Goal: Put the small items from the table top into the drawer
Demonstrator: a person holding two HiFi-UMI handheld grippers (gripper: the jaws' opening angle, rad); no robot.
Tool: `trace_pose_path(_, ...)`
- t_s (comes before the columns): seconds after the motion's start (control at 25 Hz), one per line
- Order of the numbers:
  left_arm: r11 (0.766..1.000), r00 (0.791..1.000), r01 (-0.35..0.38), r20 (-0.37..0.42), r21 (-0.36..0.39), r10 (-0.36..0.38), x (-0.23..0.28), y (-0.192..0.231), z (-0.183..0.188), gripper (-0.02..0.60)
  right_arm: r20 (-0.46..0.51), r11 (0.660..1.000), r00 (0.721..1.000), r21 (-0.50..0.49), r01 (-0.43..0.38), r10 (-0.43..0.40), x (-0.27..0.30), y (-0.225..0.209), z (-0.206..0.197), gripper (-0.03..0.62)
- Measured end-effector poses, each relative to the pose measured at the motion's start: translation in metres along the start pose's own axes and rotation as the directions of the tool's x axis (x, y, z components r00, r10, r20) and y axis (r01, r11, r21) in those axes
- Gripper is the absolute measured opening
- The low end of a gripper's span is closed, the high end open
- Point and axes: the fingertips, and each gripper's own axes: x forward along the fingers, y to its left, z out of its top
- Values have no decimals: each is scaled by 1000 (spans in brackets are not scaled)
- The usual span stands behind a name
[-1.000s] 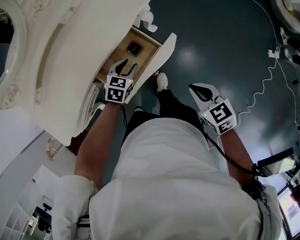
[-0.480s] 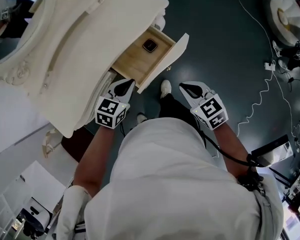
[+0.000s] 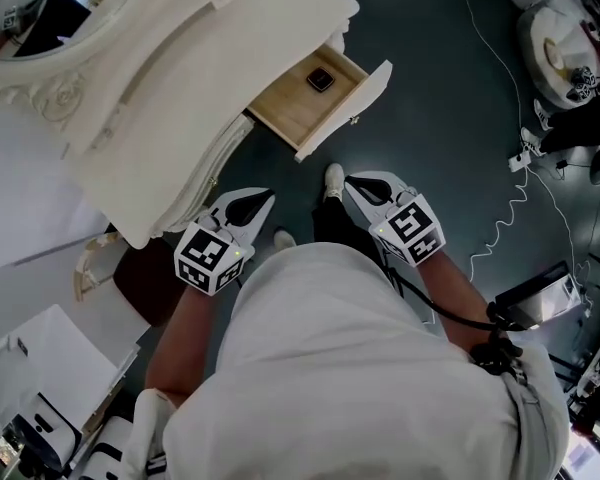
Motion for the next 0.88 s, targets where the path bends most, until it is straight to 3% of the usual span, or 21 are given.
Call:
trace_pose_path(0.12, 1000, 999, 12, 50, -10, -11, -32, -28, -1, 2, -5, 1000, 1000, -30, -4, 4, -10, 34, 3, 2)
trace_pose_path(0.36, 1000, 998, 2, 66, 2, -2, -85, -68, -15, 2, -5, 998, 1000, -64, -18, 17, -26, 99, 5, 2)
trace_pose_path(0.88, 1000, 994, -17, 110, 16, 15, -134, -97, -31, 2, 15, 993, 999, -118, -27, 29, -28, 163, 10, 2)
